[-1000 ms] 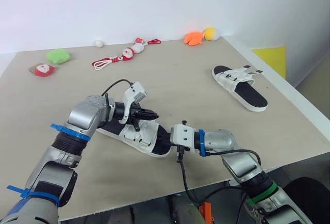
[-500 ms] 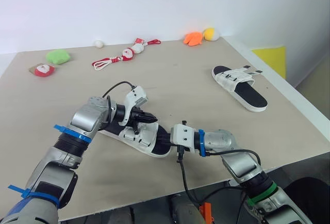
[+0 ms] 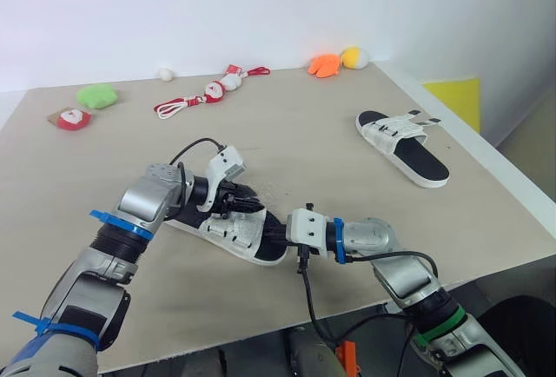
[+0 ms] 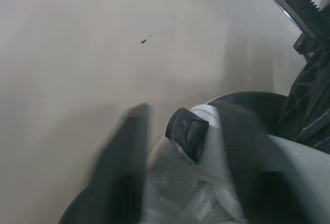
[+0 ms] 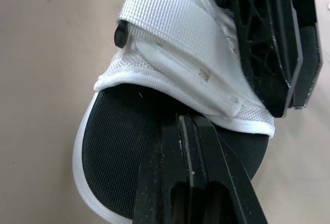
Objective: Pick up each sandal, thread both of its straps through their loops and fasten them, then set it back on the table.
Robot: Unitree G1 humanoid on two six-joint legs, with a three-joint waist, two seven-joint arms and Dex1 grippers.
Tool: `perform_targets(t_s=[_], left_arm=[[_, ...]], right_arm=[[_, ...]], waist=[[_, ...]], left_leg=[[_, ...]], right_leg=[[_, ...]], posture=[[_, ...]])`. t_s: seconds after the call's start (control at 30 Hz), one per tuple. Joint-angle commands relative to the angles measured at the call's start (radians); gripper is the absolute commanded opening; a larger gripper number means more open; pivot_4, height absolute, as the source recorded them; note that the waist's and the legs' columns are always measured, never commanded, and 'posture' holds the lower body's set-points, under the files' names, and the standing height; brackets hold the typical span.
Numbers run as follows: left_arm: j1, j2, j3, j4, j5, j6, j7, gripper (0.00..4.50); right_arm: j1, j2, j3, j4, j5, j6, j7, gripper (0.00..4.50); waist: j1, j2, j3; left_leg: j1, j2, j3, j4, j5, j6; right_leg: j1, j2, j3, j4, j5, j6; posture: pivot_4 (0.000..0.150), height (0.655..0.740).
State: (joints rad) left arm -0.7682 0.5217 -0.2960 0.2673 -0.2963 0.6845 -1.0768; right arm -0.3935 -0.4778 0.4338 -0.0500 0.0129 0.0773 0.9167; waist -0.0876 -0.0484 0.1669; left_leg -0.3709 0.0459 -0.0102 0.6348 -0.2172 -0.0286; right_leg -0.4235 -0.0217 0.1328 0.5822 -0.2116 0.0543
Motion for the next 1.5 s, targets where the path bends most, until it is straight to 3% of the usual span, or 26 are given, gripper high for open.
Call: perform_targets(t_s=[0.03,0.07,0.33,0.47,0.67,0.8,1.03,1.2,1.37,1.5], left_arm=[[-0.012,0.016,0.044,0.012,-0.005,0.027,-0.005,4.14],[-0.014,0.017,0.062,0.001,-0.018,0.026,-0.01,4.46],[0.009,0.015,0.287,-0.096,-0.146,-0.108,-0.02,4.46],[0.054,0.037,0.34,-0.08,-0.088,-0.42,-0.051,4.46],[0.108,0.083,0.306,0.083,0.112,-1.108,-0.099,4.46],[0.1,0.094,0.294,0.202,0.174,-1.396,-0.078,4.5],[0.046,0.138,0.279,0.403,0.223,-1.785,-0.03,4.5],[0.078,0.187,0.198,0.388,0.179,-1.942,-0.047,4.5],[0.18,0.309,0.054,0.287,0.099,-2.0,-0.098,4.5],[0.22,0.355,0.004,0.255,0.066,-1.986,-0.093,4.5]], right_arm=[[0.039,-0.023,0.043,0.093,-0.067,0.057,0.009,0.0],[0.039,-0.024,0.042,0.093,-0.067,0.056,0.01,0.0],[0.062,-0.021,0.009,0.044,0.002,0.089,0.039,0.0],[0.07,-0.026,-0.047,-0.008,0.106,0.145,0.074,0.0],[0.059,-0.05,-0.157,-0.094,0.308,0.316,0.148,0.0],[0.037,-0.09,-0.246,-0.138,0.458,0.459,0.195,1.33],[0.027,-0.186,-0.395,-0.184,0.622,0.584,0.234,4.39],[-0.034,-0.181,-0.479,-0.206,0.709,0.637,0.186,4.47],[-0.105,-0.194,-0.497,-0.245,0.706,0.63,0.146,4.47],[-0.166,-0.197,-0.491,-0.259,0.68,0.606,0.124,4.47]], waist=[[0.0,0.0,0.0],[0.0,0.0,0.0],[0.0,-0.001,0.001],[0.005,-0.001,0.001],[0.018,-0.001,0.002],[0.032,0.0,0.002],[0.045,0.002,0.003],[0.042,0.004,0.004],[0.039,0.011,0.009],[0.039,0.014,0.011]], left_leg=[[0.0,0.0,0.0,0.0,0.0,0.0],[0.0,0.0,0.0,0.0,0.0,0.0],[-0.001,0.0,-0.002,0.0,-0.001,-0.001],[-0.001,-0.004,-0.005,0.0,-0.005,-0.007],[-0.006,-0.017,-0.02,0.0,-0.019,-0.012],[-0.023,-0.017,-0.026,0.001,-0.026,-0.009],[-0.034,-0.018,-0.031,0.004,-0.032,-0.004],[-0.033,-0.018,-0.034,0.007,-0.032,-0.004],[-0.029,-0.018,-0.035,0.009,-0.032,-0.004],[-0.03,-0.016,-0.037,0.01,-0.031,-0.002]], right_leg=[[0.0,0.0,0.0,0.001,0.0,0.0],[-0.001,0.0,0.0,0.001,0.0,0.0],[-0.002,0.001,0.0,0.005,0.0,0.0],[-0.002,0.0,0.002,0.011,0.003,0.004],[-0.002,0.001,0.007,0.015,0.034,0.009],[-0.016,0.002,0.004,0.018,0.032,0.009],[-0.021,-0.002,-0.005,0.017,0.031,0.007],[-0.02,-0.002,-0.008,0.02,0.031,0.008],[-0.019,-0.001,-0.008,0.03,0.023,0.019],[-0.02,0.002,-0.008,0.032,0.023,0.019]], posture=[[0.15,0.74],[0.15,0.74],[0.15,0.74],[0.15,0.74],[0.15,0.74],[0.15,0.74],[0.15,0.74],[0.15,0.74],[0.15,0.74],[0.15,0.74]])
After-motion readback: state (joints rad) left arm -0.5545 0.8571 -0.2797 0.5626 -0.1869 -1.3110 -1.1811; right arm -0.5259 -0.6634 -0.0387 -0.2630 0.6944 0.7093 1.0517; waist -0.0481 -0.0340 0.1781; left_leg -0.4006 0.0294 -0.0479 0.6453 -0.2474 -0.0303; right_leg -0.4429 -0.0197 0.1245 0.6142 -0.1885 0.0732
